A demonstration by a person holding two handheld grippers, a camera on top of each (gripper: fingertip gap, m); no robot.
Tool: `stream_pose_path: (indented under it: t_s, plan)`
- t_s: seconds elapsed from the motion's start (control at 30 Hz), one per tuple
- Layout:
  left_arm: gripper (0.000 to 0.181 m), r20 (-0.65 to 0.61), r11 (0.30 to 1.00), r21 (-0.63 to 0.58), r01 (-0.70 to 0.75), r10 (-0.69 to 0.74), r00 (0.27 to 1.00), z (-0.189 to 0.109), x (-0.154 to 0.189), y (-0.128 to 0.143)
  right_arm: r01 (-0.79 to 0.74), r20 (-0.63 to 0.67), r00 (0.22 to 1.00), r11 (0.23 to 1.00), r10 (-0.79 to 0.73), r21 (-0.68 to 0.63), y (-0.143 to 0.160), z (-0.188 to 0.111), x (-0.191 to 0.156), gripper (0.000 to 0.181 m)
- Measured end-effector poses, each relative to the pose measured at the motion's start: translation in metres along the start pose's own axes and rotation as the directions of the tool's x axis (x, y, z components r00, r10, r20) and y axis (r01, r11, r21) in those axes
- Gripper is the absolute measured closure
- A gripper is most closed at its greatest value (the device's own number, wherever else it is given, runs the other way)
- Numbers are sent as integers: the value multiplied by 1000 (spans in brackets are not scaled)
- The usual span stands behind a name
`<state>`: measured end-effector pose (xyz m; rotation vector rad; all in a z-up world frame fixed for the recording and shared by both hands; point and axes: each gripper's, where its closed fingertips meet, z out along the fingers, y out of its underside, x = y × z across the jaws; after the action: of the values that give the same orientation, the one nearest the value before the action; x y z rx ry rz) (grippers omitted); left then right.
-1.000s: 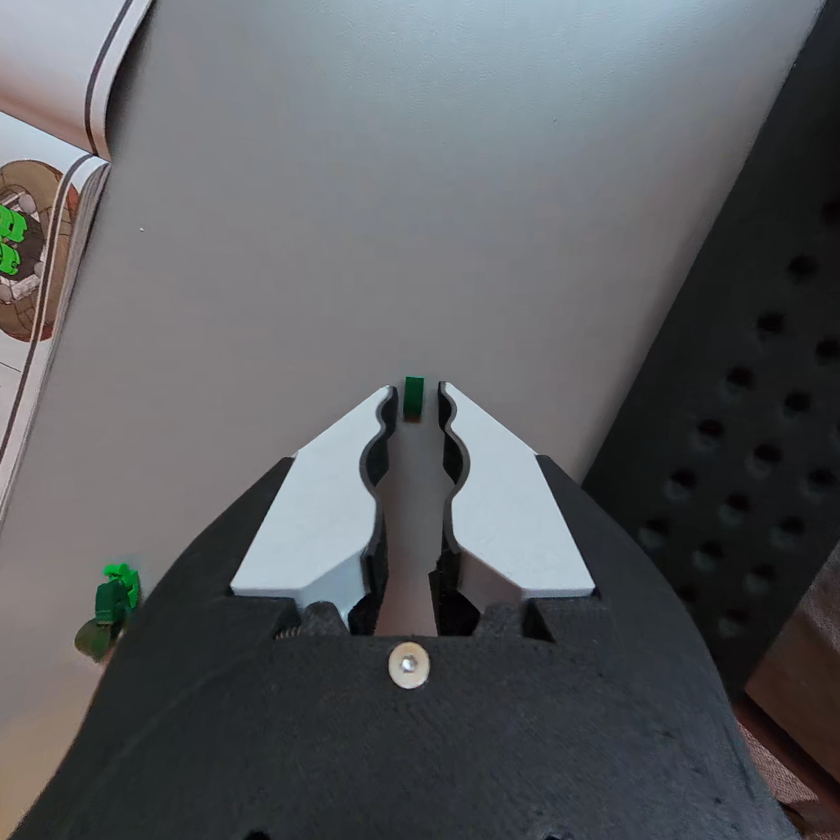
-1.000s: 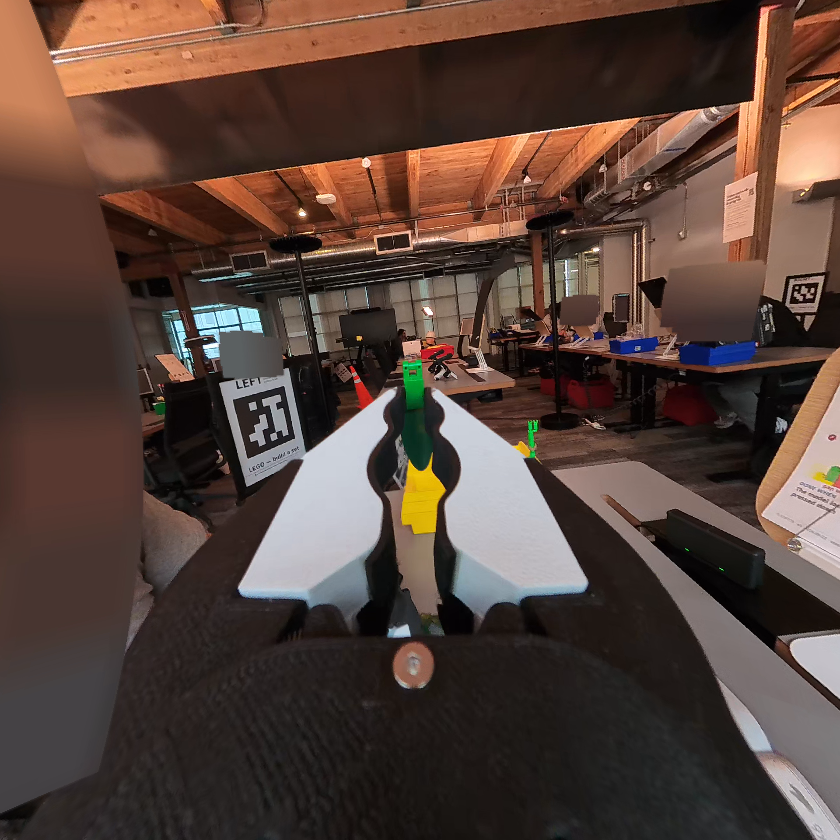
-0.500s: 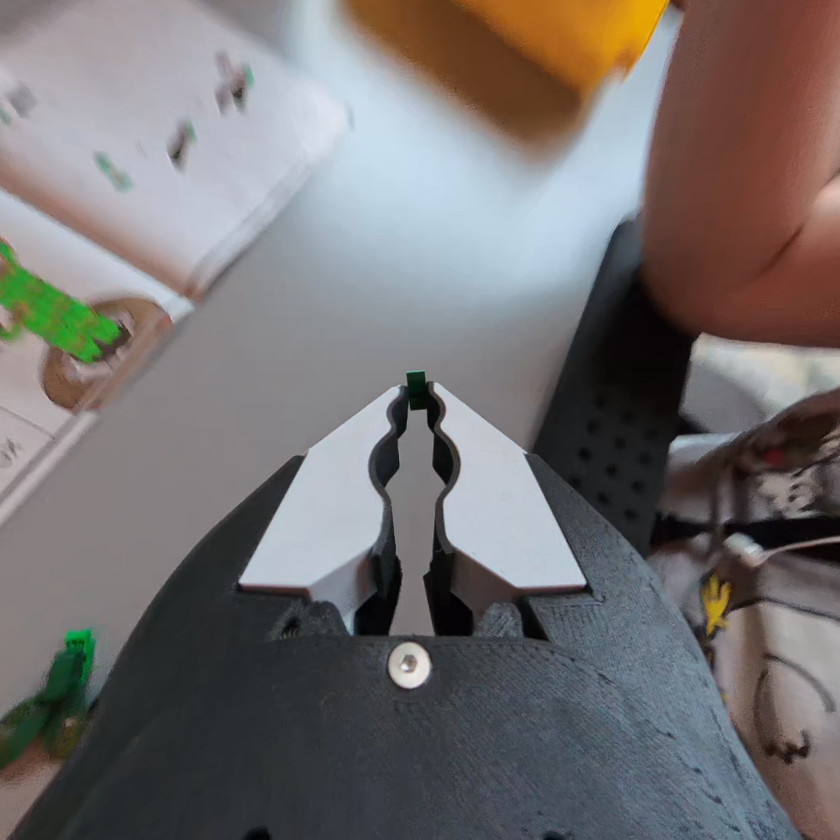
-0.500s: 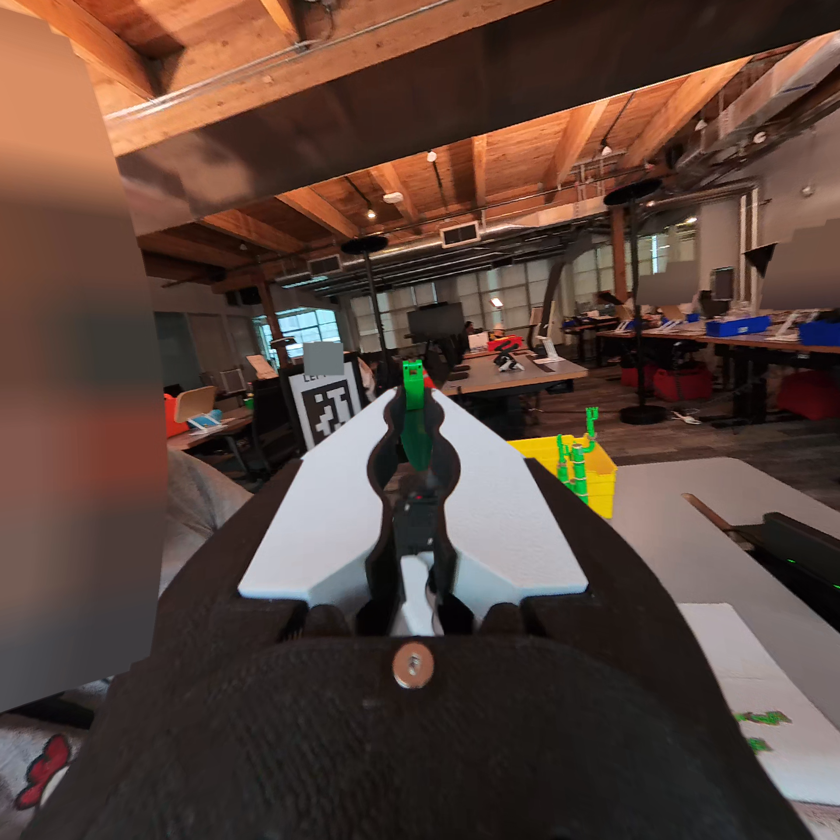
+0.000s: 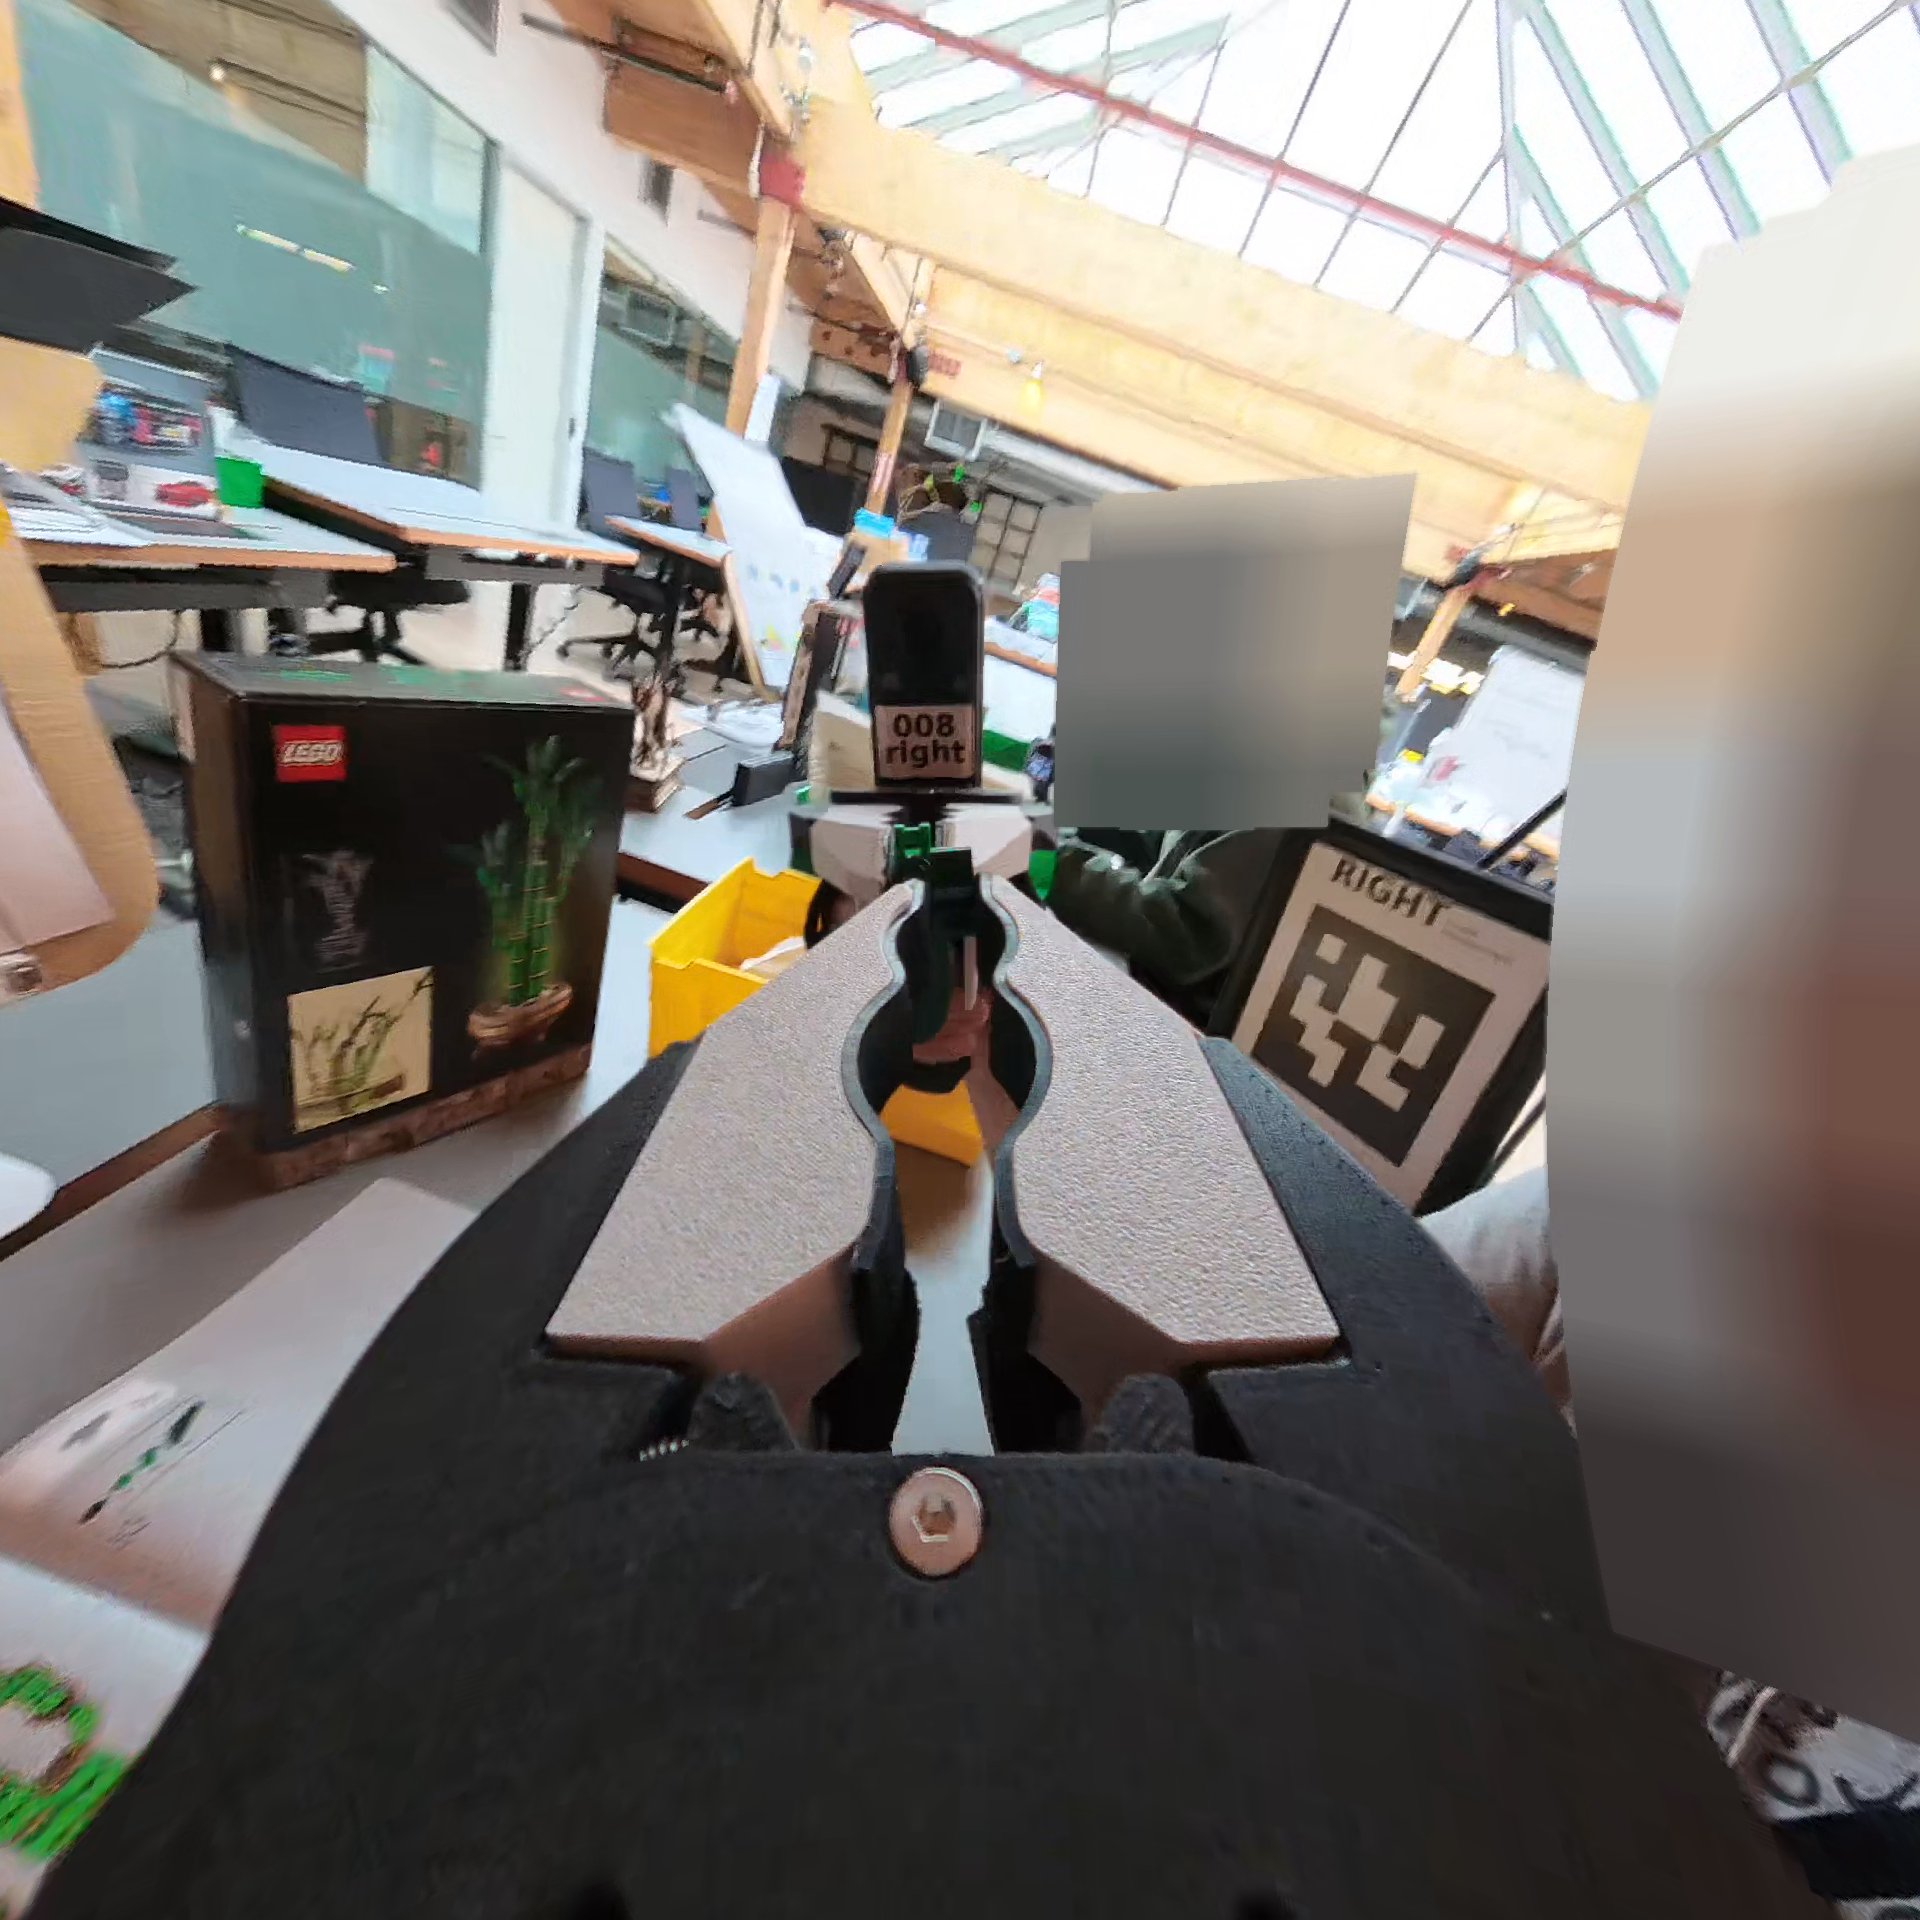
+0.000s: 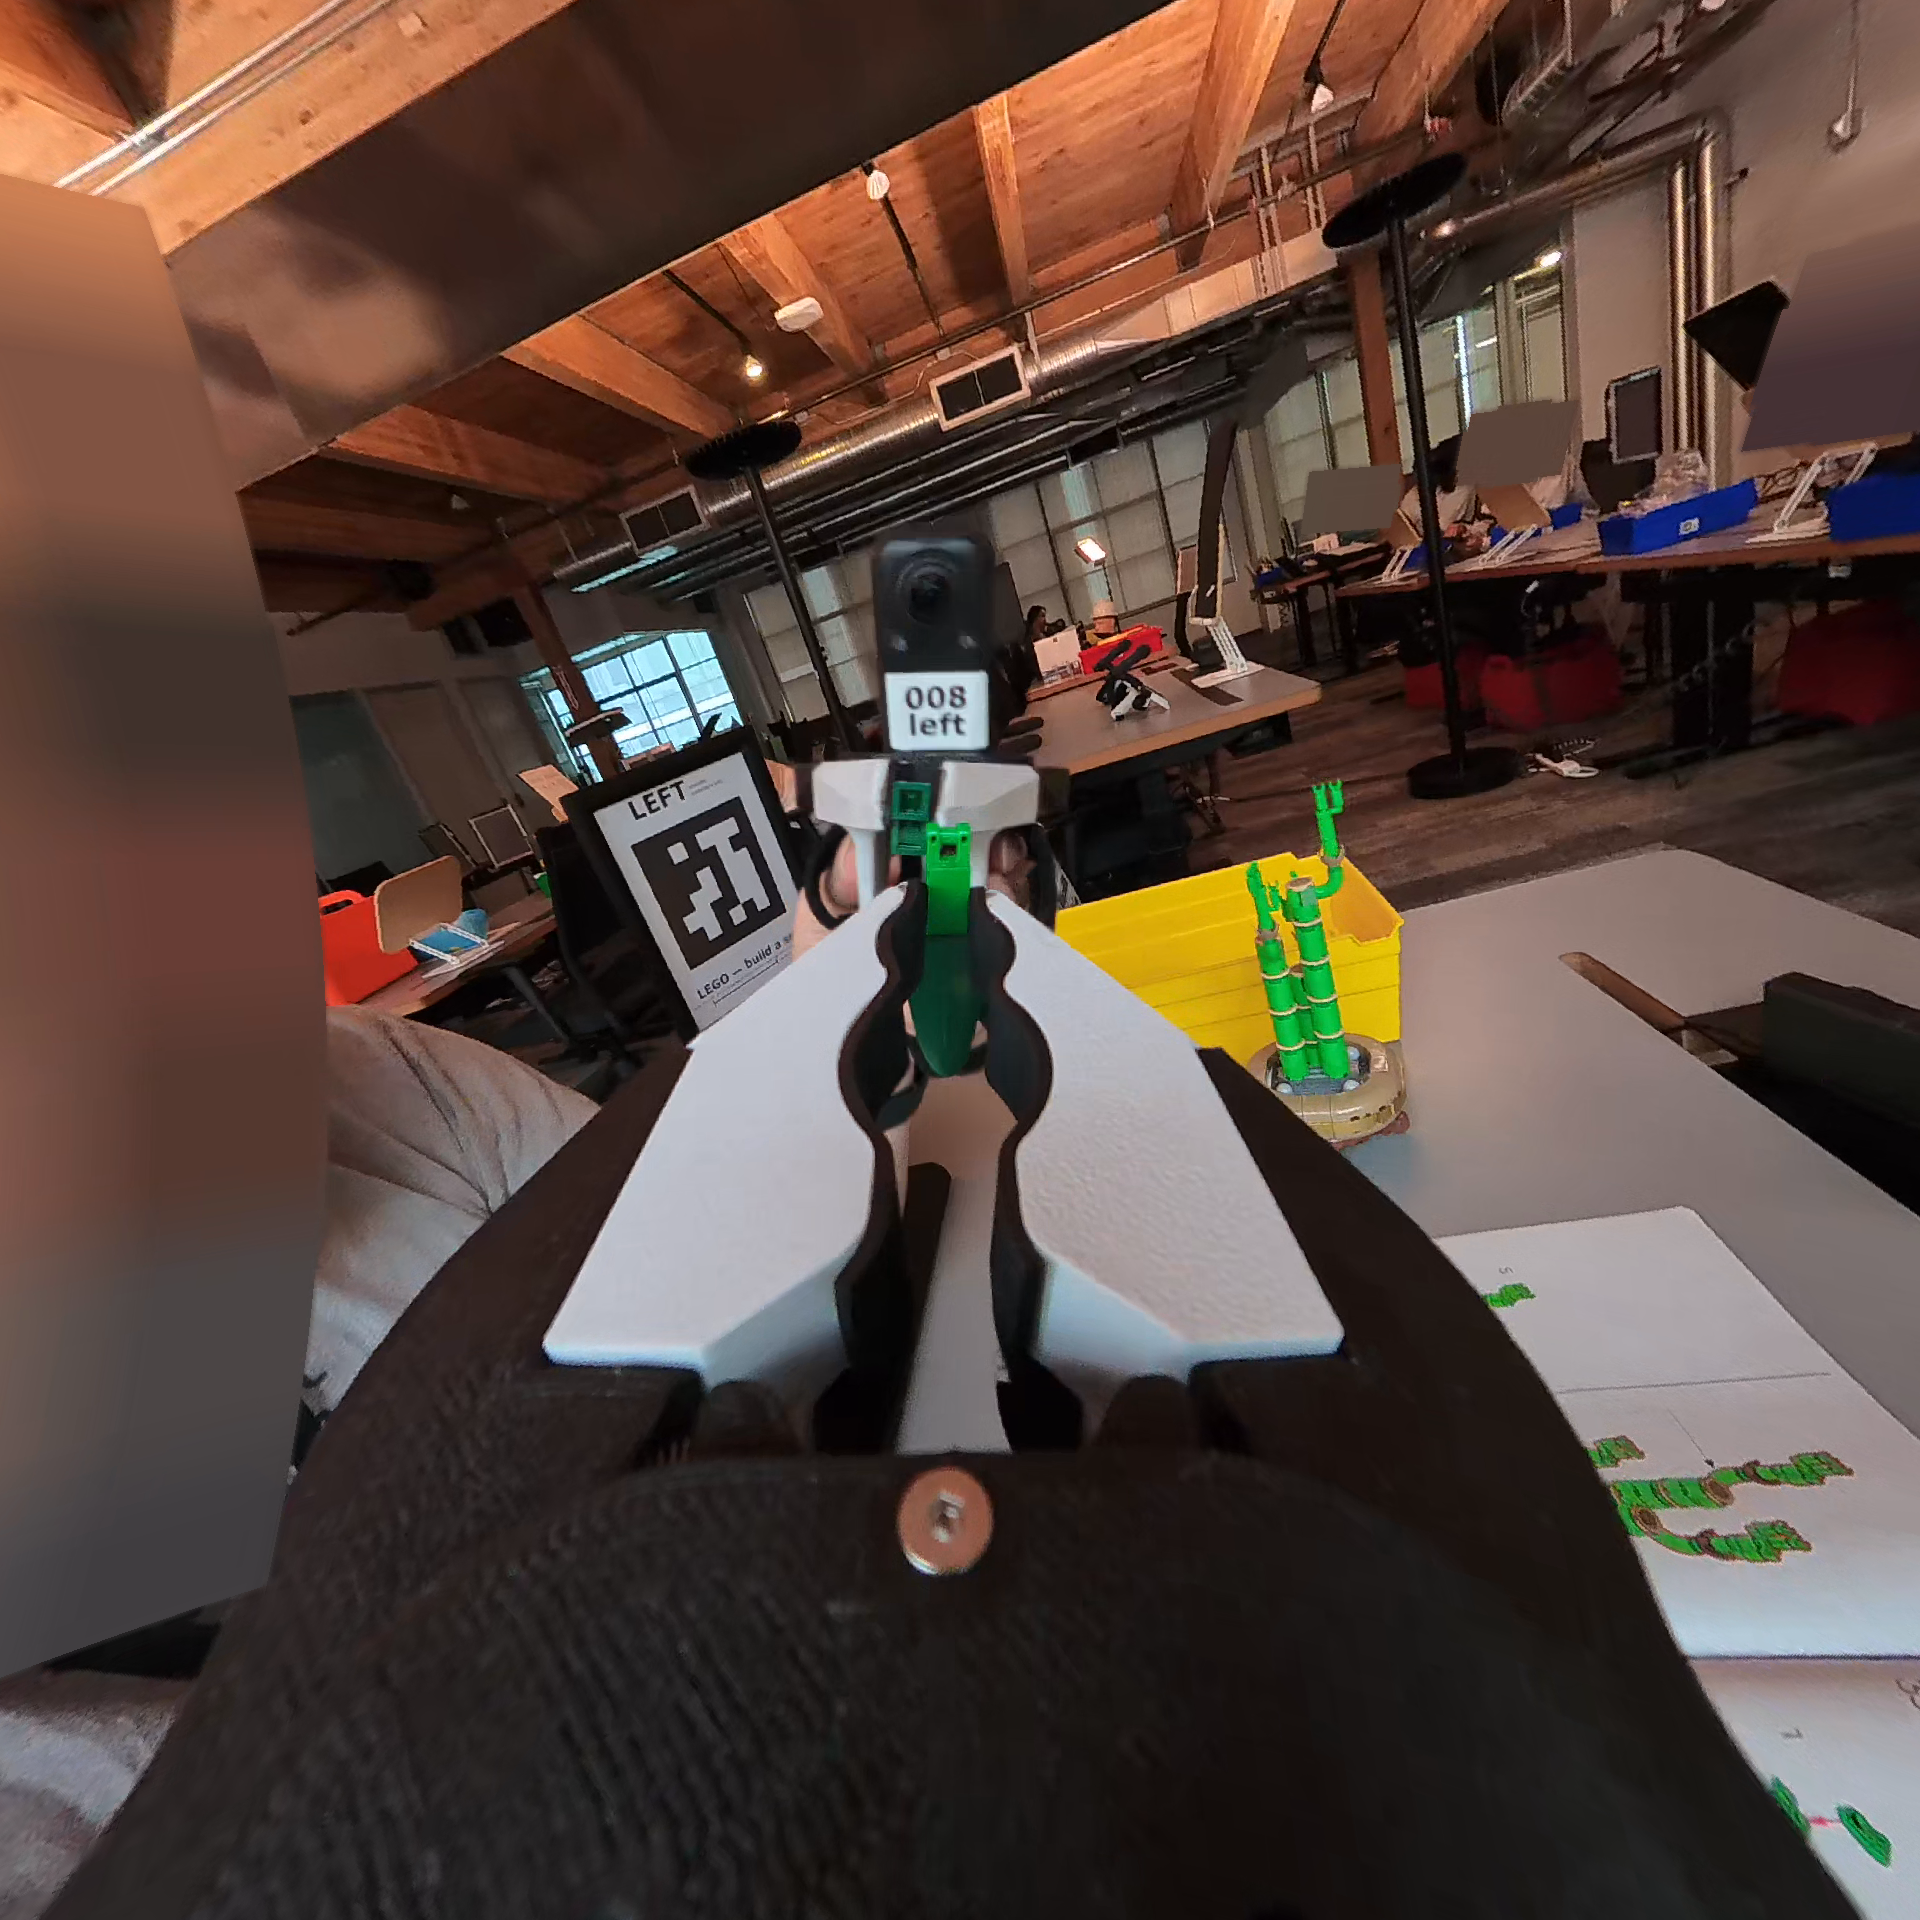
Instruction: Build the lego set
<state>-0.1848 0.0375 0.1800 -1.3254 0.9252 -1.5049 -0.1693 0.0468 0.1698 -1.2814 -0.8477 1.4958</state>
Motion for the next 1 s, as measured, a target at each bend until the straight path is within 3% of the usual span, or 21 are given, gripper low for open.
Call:
stream_pose_path:
  t_s: [0.17, 0.47, 1.0]
  plan:
    - [176, -86, 997, 23, 71, -69, 994, -9, -4, -3, -1, -40, 999, 1000, 1, -2, -1, 10, 0, 176]
    - [176, -20, 999, -35, -15, 15, 1000, -8, -9, 6, -8, -86, 996, 1000, 6, -28, 5, 21, 1, 175]
    - [176, 7, 998, -57, -28, 28, 1000, -8, -14, 10, 1, -108, 994, 1000, -4, -28, 7, 23, 8, 176]
